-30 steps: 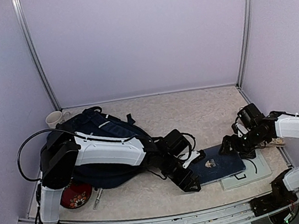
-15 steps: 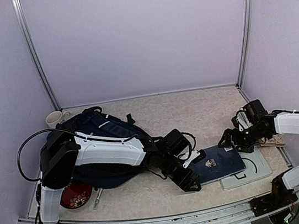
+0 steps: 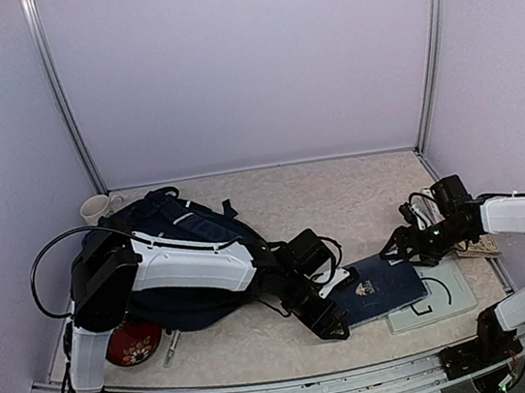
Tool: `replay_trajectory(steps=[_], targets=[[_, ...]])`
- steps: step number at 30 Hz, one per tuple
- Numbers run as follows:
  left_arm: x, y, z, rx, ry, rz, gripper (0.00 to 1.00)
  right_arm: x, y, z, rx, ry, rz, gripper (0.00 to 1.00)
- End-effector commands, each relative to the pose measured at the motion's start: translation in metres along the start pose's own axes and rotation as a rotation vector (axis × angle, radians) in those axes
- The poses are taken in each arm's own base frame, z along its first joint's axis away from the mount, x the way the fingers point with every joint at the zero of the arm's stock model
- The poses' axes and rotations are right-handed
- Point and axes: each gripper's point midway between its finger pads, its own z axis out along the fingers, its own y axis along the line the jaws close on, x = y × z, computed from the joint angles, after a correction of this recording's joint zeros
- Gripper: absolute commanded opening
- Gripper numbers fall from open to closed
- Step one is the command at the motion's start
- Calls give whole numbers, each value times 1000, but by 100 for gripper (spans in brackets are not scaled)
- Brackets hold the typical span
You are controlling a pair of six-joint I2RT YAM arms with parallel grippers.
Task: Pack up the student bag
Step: Pick up the book.
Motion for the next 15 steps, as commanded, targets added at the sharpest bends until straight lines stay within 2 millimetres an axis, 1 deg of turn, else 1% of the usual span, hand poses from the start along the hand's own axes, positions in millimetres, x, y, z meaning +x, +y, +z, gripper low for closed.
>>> replay_trajectory(steps=[1, 4, 6, 9, 13, 14, 15], targets=[[-32, -4, -7, 5, -121, 69, 79, 12, 54, -13, -296, 45, -62, 91], [-35, -3, -9, -2, -136, 69, 79, 13, 81, -29, -412, 21, -103, 88], [-37, -2, -11, -5, -146, 69, 79, 15, 90, -36, -440, 9, -112, 87], [-38, -2, -12, -6, -152, 71, 79, 20, 93, -40, -441, 4, -116, 84], [-38, -1, -12, -8, -153, 69, 79, 28, 94, -39, -434, 21, -74, 79], [-38, -1, -12, -9, -154, 68, 79, 28, 93, -39, -423, 21, -73, 76], [-38, -1, -12, -10, -153, 69, 79, 28, 90, -38, -399, 16, -69, 71]])
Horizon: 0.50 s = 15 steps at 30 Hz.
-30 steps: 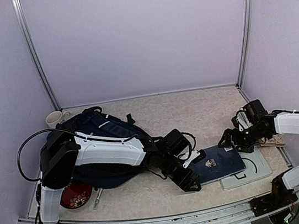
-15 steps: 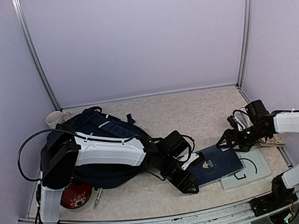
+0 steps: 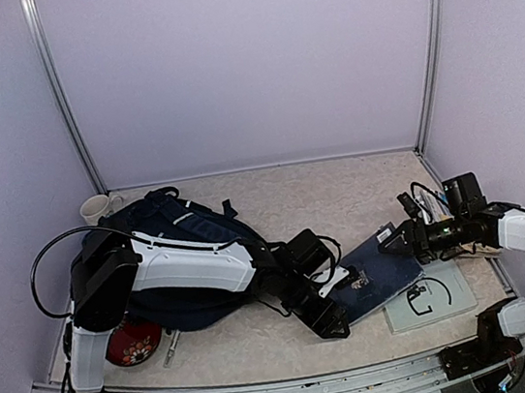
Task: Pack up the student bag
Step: Pick up the book.
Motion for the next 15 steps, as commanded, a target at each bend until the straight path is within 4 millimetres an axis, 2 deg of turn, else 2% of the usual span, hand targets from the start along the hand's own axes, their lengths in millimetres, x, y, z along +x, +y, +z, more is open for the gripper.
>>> replay_trajectory(steps=[1, 6, 10, 12, 15], targets=[[-38, -5, -13, 1, -147, 75, 79, 16, 12, 1, -37, 54, 38, 63], [-42, -7, -20, -7, -160, 80, 79, 12, 8, -3, 38, 49, 47, 28], [-55, -12, -39, -42, -206, 108, 79, 9, 6, -8, 94, 59, 57, 0], [-63, -27, -53, -28, -238, 150, 79, 1, 6, -14, 143, 45, 27, 0], [-75, -67, -85, -17, -302, 291, 86, -16, 9, -27, 223, 2, -13, 0]])
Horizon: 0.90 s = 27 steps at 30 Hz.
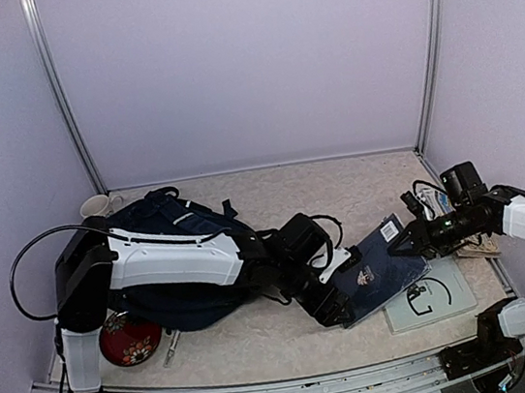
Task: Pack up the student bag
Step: Pick up the book, then open the largest pocket of the student bag.
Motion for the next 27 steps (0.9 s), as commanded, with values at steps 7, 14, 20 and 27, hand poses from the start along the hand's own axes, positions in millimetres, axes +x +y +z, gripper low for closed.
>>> replay_trajectory(steps=[7, 14, 20, 27], targets=[[-75, -39, -126, -272, -228, 282, 99, -46, 28, -39, 125, -140, -140, 0], [9, 120, -152, -799, 103, -22, 99, -48, 32, -41, 114, -150, -148, 0], [57, 150, -144, -900, 259, -52, 99, -46, 30, -38, 107, -140, -143, 0], [85, 181, -150, -1082, 379, -44, 99, -45, 31, -36, 93, -139, -147, 0]])
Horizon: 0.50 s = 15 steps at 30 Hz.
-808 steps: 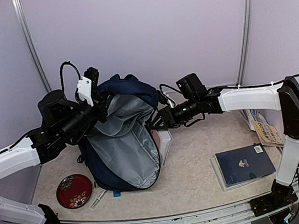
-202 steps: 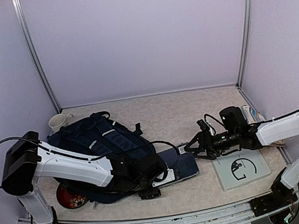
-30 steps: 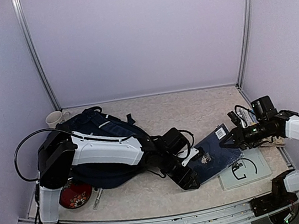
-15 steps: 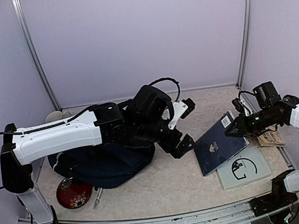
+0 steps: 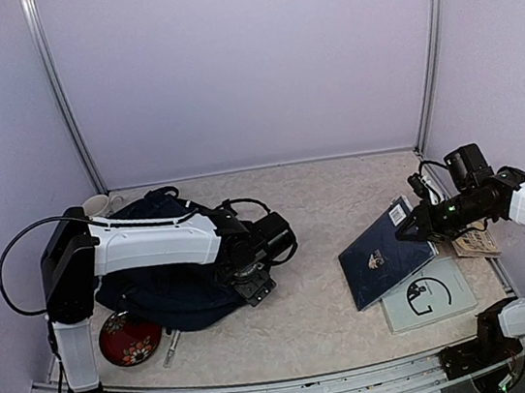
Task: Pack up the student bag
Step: Open the largest pocket of the student bag.
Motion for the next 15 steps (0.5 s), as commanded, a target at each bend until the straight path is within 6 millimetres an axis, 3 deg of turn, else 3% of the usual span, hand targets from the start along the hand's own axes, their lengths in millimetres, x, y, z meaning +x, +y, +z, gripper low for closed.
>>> replay_trajectory(steps=[1, 3, 6, 8, 12, 15], targets=[[11, 22, 9, -158, 57, 13, 97, -17, 27, -11, -93, -72, -72, 0], [5, 19, 4, -155, 33, 18, 87, -17, 27, -12, -94, -72, -72, 0], [-11, 10, -13, -102, -46, 13, 31, -17, 28, -12, -96, -73, -71, 0], [-22, 6, -26, -61, -102, 1, 1, -18, 29, -14, -99, -76, -73, 0], [-42, 6, -63, -2, -212, -46, 0, -20, 36, -19, -117, -82, -80, 0], [-61, 16, -105, 28, -320, -103, 0, -25, 56, -29, -196, -87, -101, 0]])
